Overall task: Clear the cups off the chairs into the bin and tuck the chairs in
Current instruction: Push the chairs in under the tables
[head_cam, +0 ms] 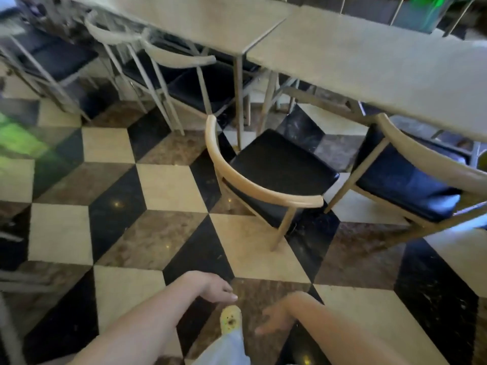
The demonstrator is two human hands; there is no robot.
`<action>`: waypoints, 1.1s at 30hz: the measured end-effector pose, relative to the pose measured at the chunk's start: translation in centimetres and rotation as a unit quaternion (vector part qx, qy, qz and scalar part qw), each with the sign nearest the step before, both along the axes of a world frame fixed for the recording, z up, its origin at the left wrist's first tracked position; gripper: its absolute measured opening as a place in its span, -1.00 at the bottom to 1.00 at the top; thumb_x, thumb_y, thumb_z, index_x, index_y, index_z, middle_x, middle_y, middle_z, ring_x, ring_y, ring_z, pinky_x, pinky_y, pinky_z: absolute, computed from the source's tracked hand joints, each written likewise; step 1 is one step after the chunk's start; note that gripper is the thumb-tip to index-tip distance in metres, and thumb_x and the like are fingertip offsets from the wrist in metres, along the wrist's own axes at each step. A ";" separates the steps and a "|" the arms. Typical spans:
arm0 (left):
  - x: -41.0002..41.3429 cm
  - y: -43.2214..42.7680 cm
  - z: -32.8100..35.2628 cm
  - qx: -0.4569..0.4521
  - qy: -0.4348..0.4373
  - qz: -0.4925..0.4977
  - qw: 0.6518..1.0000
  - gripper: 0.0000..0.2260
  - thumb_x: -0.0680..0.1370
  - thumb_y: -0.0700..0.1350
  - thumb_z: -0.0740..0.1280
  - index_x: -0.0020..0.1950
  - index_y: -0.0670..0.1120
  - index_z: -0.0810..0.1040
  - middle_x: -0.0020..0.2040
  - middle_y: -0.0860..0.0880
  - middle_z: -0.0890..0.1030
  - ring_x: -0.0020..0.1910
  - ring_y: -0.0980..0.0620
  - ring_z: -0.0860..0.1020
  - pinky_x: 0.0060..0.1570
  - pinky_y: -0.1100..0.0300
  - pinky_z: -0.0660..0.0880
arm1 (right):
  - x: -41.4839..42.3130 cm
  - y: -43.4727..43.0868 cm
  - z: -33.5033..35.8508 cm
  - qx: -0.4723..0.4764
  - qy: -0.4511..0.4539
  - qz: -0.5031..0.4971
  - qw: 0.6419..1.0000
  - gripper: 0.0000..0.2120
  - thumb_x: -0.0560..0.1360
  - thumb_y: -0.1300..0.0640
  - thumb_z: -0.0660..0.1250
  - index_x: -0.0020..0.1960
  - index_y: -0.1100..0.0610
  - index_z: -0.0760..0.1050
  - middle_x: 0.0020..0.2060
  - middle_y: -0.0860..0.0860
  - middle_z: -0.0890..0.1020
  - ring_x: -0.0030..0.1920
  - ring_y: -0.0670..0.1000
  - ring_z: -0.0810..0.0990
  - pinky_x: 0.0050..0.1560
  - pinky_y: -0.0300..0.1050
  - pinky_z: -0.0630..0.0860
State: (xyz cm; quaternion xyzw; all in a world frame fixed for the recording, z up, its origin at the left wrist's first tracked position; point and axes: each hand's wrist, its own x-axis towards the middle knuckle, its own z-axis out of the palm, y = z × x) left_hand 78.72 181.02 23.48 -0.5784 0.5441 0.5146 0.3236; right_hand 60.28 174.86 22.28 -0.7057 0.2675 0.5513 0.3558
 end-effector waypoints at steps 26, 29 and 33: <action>17.5 -23.6 1.2 -0.419 0.028 -0.180 0.890 -0.58 0.54 0.11 0.31 0.37 0.03 0.45 0.30 0.08 0.54 0.33 0.08 0.45 0.46 0.01 0.21 | 17.8 -19.2 1.8 -0.244 -0.255 -0.208 0.912 -0.36 0.55 -0.17 0.21 0.53 0.01 0.08 0.45 0.04 0.23 0.44 0.13 0.19 0.42 0.12 0.23; 18.2 -24.5 0.2 -0.441 0.069 -0.187 0.875 -0.67 0.52 0.09 0.33 0.26 0.05 0.54 0.18 0.11 0.62 0.21 0.08 0.53 0.36 0.07 0.33 | 17.7 -18.5 0.3 -0.284 -0.293 -0.264 0.874 -0.48 0.57 -0.15 0.18 0.47 0.00 0.21 0.36 0.00 0.38 0.34 0.06 0.35 0.29 0.00 0.37; 18.8 -24.8 -0.2 -0.453 0.096 -0.180 0.868 -0.68 0.50 0.05 0.37 0.25 0.06 0.55 0.14 0.12 0.63 0.17 0.09 0.55 0.30 0.05 0.39 | 17.6 -17.7 -0.1 -0.334 -0.317 -0.265 0.847 -0.55 0.58 -0.17 0.14 0.41 -0.02 0.30 0.21 -0.05 0.54 0.17 0.01 0.53 0.04 -0.09 0.49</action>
